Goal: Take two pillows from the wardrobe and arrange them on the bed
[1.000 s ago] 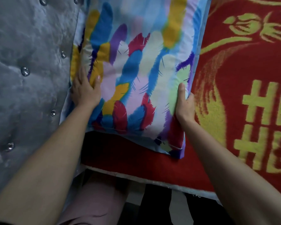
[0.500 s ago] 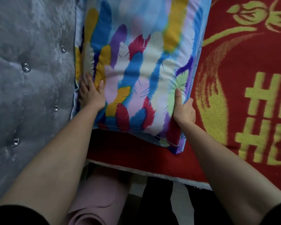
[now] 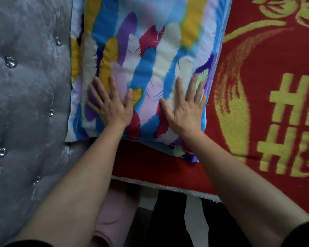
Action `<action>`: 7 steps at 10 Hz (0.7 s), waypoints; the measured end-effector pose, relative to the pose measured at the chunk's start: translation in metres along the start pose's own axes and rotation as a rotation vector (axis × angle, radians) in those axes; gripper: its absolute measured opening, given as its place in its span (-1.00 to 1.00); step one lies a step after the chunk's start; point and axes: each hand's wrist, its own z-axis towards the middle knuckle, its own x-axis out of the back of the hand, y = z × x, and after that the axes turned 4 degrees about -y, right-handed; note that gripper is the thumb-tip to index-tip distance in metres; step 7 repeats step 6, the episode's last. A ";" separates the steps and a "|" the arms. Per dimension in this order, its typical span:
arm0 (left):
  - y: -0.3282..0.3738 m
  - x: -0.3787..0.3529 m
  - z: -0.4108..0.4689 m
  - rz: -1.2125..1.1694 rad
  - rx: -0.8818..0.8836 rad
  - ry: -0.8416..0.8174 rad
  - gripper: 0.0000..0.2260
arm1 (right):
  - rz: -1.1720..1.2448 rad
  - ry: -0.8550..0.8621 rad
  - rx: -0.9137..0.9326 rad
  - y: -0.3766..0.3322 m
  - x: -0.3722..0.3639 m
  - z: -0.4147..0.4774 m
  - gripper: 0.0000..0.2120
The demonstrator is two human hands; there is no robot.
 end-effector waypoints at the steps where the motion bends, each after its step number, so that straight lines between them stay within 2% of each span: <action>1: -0.002 -0.013 -0.028 0.027 0.012 0.046 -0.33 | -0.027 -0.046 0.026 0.014 -0.022 -0.043 -0.23; 2: -0.015 -0.027 -0.043 0.099 -0.061 0.011 -0.32 | -0.066 -0.130 0.081 0.029 -0.028 -0.040 -0.19; 4: -0.009 -0.018 -0.027 0.116 -0.048 -0.178 -0.30 | -0.125 -0.250 0.065 0.028 -0.021 -0.020 -0.14; 5: -0.009 0.012 -0.029 0.097 -0.040 -0.274 -0.33 | -0.162 -0.323 0.158 0.032 0.006 -0.028 -0.14; 6: -0.003 0.053 -0.032 0.106 -0.034 -0.354 -0.42 | -0.320 -0.407 0.278 0.053 0.055 -0.029 -0.20; 7: -0.003 0.053 -0.032 0.106 -0.034 -0.354 -0.42 | -0.320 -0.407 0.278 0.053 0.055 -0.029 -0.20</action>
